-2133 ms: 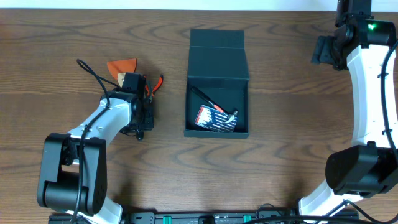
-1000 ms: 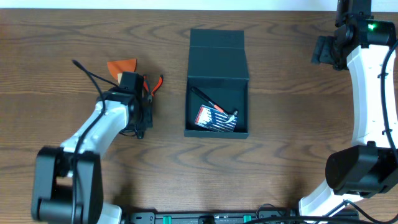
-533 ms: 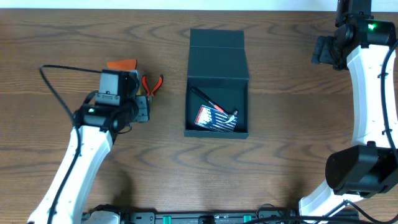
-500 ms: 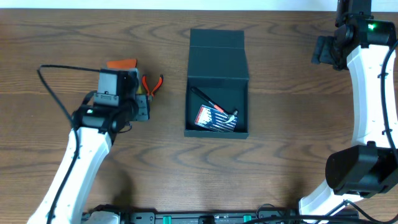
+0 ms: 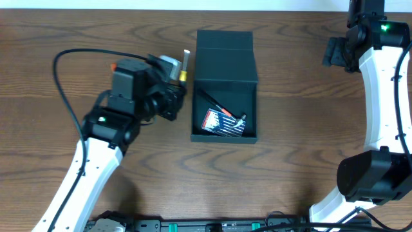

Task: Pack container
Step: 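Lift the screwdriver with the left gripper and carry it into the box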

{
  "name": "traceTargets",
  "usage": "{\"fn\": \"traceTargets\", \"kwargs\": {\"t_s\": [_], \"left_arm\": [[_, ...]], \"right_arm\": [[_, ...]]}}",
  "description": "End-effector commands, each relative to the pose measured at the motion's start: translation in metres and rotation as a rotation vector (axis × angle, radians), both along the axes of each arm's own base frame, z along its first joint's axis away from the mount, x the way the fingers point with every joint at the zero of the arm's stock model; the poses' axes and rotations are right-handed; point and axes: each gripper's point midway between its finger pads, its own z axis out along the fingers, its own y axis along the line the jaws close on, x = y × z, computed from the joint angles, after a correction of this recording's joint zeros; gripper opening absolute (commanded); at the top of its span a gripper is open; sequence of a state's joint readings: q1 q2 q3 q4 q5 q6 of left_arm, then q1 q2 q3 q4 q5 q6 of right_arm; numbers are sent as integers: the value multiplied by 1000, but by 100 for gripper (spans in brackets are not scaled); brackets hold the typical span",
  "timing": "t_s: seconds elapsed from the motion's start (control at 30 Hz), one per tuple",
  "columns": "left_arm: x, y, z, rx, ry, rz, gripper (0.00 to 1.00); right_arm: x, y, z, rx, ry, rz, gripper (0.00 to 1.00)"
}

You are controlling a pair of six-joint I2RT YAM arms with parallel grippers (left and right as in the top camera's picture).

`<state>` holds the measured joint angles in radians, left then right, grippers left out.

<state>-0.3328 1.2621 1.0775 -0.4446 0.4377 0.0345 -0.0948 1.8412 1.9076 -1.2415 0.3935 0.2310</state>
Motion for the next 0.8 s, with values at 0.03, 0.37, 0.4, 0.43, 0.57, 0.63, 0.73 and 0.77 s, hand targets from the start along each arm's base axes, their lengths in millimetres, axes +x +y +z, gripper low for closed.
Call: {"fn": "traceTargets", "kwargs": {"t_s": [0.03,0.37,0.4,0.43,0.57,0.63,0.73,0.77], "left_arm": [[-7,-35,0,58,-98,-195,6],[-12,-82,-64,117,11,-332,6],[-11,-84,-71,123,27,-336,6],[-10,-86,-80,129,43,-341,6],[-6,-89,-106,149,95,-343,6],[-5,-89,-116,156,120,-336,6],[-4,-89,-131,157,171,-309,6],[-3,-89,-136,157,189,-296,6]], "right_arm": [[1,-3,7,-11,-20,-14,99],[1,-3,7,-11,-20,-14,99],[1,-3,7,-11,-20,-14,99],[1,-3,7,-11,-20,-13,99],[1,-3,7,-11,-20,-13,99],[1,-3,7,-11,-20,-14,99],[1,-3,7,-11,-20,-14,99],[1,-3,7,-11,-20,-13,99]]}}
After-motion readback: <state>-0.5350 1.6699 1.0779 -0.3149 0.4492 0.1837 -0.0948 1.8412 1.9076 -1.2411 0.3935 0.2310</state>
